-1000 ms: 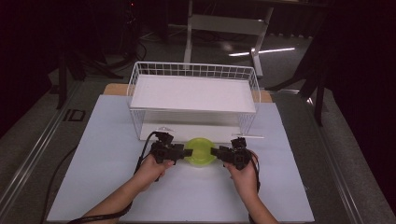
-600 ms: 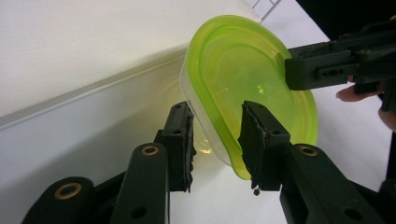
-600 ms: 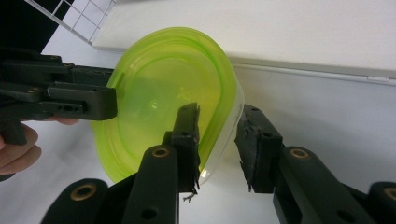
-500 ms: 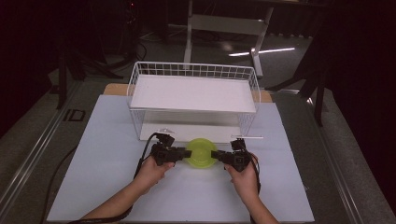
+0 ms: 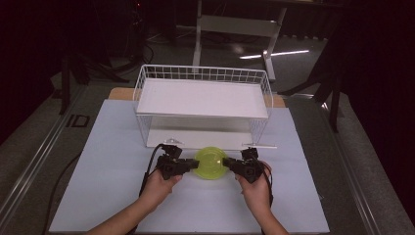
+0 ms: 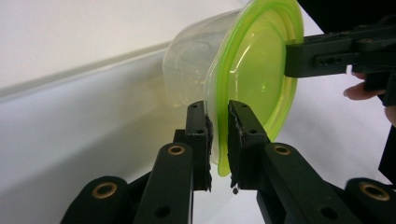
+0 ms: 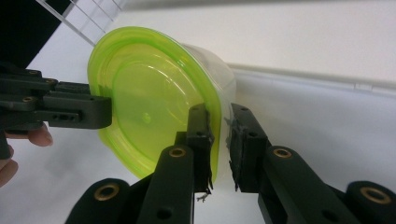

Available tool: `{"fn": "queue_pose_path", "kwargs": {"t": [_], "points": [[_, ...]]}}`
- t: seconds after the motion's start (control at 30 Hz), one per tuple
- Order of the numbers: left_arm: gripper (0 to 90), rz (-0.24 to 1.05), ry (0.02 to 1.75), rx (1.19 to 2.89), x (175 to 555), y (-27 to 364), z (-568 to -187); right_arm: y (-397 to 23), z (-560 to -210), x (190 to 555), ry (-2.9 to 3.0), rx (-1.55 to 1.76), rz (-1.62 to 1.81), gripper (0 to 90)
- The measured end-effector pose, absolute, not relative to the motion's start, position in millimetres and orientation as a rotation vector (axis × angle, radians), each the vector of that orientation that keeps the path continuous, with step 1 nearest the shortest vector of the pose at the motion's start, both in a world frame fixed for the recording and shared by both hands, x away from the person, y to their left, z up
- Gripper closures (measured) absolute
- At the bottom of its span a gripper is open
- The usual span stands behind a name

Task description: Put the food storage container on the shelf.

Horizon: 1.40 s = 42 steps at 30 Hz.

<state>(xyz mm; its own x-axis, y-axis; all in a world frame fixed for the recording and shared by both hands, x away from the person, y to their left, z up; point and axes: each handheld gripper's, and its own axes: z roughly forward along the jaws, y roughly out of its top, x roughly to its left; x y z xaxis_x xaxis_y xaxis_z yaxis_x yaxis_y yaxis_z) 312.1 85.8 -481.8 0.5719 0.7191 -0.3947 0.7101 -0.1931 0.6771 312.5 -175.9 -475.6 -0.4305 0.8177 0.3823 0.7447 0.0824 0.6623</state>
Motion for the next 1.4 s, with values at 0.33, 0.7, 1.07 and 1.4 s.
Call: {"fn": "queue_pose_path", "kwargs": {"t": [0.33,0.7,1.07,1.4], "points": [[80.0,0.159,1.095,1.892,322.2,95.1,-469.9,-163.0,-456.3,321.5,2.211,1.578,1.308,79.6],[80.2,0.172,1.113,1.864,336.5,105.9,-488.7,-148.4,-470.1,335.9,2.211,1.605,1.279,79.7],[80.1,0.167,1.125,1.867,349.0,106.9,-493.3,-144.3,-477.2,346.5,2.193,1.601,1.266,79.6],[79.7,0.124,1.153,1.85,362.7,105.6,-497.7,-141.2,-481.2,362.4,2.172,1.622,1.216,78.8]]}}
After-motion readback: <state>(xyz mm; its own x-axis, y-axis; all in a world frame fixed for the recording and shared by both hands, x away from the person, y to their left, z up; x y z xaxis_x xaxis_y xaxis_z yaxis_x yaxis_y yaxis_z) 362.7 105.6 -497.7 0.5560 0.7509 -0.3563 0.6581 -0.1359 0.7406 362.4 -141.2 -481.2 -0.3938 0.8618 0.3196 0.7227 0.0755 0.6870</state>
